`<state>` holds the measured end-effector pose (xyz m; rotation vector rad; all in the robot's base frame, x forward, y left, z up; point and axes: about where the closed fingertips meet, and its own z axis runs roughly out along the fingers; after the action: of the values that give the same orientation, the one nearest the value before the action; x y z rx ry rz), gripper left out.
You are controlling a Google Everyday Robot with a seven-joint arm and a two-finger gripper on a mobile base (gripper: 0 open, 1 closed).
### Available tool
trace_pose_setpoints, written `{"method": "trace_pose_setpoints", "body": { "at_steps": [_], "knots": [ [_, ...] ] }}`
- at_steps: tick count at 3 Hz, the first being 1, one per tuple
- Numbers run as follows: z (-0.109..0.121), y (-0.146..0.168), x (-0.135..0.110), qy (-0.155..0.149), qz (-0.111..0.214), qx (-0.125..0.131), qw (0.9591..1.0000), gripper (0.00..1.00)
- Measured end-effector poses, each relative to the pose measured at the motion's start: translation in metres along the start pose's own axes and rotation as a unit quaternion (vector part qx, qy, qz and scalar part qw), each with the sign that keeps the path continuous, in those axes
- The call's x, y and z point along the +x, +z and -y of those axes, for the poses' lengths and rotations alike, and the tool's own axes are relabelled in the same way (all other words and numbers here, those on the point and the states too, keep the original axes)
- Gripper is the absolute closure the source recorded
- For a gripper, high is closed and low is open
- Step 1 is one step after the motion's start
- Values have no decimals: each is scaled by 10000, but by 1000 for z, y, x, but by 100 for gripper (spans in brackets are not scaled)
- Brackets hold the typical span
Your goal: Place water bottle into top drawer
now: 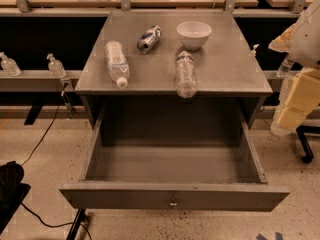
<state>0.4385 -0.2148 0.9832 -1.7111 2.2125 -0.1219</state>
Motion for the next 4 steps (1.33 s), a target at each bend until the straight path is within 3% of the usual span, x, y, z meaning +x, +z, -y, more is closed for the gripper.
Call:
{"method": "trace_pose_setpoints", "body": {
  "at_steps": [1, 2, 3, 4],
  "knots": [
    [0, 0, 0, 0, 0, 1, 10000, 0],
    [14, 15, -7, -9, 95, -105, 9999, 0],
    [58, 53, -39, -73, 565, -332, 9978, 0],
    [122, 113, -88, 267, 1234, -683, 9896, 0]
  ]
}}
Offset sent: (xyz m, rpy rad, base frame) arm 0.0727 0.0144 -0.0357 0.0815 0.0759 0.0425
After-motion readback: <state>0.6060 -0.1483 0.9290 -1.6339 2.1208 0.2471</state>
